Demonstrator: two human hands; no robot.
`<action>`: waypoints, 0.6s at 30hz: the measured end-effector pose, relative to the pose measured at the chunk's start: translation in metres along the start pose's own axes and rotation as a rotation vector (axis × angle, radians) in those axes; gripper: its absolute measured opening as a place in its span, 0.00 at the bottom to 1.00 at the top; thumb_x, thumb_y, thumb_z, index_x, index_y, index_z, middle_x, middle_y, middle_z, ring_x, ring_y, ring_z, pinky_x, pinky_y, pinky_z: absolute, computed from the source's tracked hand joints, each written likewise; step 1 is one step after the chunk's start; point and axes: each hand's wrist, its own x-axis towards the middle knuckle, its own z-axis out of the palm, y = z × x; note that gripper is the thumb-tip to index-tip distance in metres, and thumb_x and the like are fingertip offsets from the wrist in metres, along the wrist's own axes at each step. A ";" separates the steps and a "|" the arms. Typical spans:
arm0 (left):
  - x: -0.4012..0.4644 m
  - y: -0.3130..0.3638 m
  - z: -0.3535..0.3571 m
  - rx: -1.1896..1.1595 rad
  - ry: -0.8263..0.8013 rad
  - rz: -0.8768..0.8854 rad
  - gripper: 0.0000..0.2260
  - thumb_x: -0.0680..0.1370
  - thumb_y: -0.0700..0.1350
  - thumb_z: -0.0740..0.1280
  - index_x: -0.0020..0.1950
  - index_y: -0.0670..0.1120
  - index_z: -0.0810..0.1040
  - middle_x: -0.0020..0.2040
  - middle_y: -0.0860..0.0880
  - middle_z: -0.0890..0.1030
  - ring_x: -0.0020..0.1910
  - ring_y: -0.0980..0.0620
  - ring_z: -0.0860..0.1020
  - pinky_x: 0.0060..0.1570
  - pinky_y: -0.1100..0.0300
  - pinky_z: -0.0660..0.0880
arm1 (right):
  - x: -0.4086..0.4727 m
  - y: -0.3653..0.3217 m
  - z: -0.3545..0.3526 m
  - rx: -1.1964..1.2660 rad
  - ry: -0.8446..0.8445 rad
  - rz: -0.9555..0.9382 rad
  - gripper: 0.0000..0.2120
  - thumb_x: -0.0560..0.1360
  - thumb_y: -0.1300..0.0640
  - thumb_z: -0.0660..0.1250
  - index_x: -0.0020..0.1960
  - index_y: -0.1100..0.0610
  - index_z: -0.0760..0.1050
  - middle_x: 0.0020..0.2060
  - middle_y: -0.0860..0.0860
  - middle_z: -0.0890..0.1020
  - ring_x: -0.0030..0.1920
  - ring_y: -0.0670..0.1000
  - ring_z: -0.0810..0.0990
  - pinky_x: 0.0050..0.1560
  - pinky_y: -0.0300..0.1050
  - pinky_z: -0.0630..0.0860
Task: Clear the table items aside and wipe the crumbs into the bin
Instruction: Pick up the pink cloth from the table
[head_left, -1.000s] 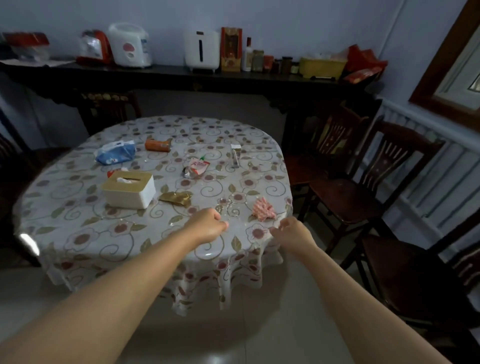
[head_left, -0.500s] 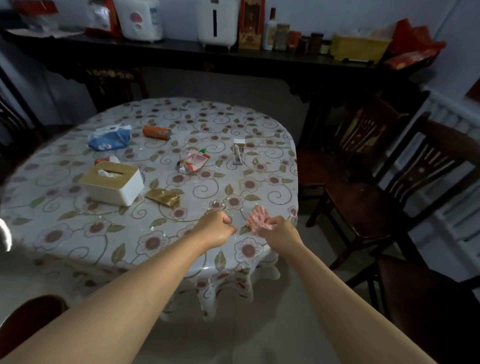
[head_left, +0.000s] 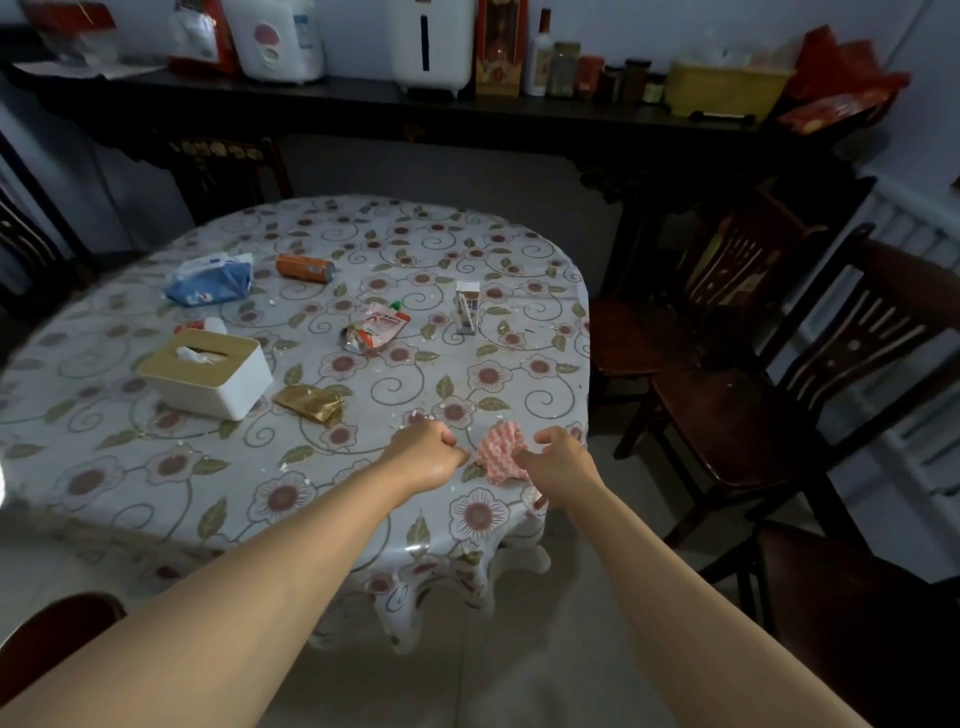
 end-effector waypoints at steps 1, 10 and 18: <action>0.000 0.000 -0.001 -0.006 0.005 -0.002 0.15 0.77 0.50 0.65 0.61 0.46 0.74 0.57 0.46 0.79 0.55 0.47 0.78 0.52 0.56 0.73 | 0.000 -0.001 0.000 0.000 -0.005 -0.002 0.21 0.76 0.55 0.61 0.66 0.63 0.67 0.59 0.61 0.76 0.53 0.59 0.78 0.56 0.57 0.76; 0.006 -0.005 0.001 0.021 0.028 0.006 0.14 0.77 0.48 0.65 0.34 0.53 0.65 0.46 0.46 0.76 0.48 0.45 0.80 0.53 0.52 0.75 | 0.009 -0.007 0.012 -0.027 -0.038 -0.036 0.18 0.76 0.56 0.61 0.63 0.62 0.69 0.58 0.60 0.76 0.58 0.60 0.75 0.55 0.50 0.73; 0.019 0.002 0.008 -0.013 0.022 0.008 0.07 0.77 0.49 0.65 0.50 0.47 0.76 0.54 0.44 0.80 0.52 0.46 0.80 0.55 0.52 0.76 | 0.021 -0.007 0.005 -0.047 -0.043 -0.055 0.17 0.77 0.59 0.59 0.63 0.65 0.68 0.60 0.60 0.75 0.60 0.59 0.73 0.62 0.54 0.72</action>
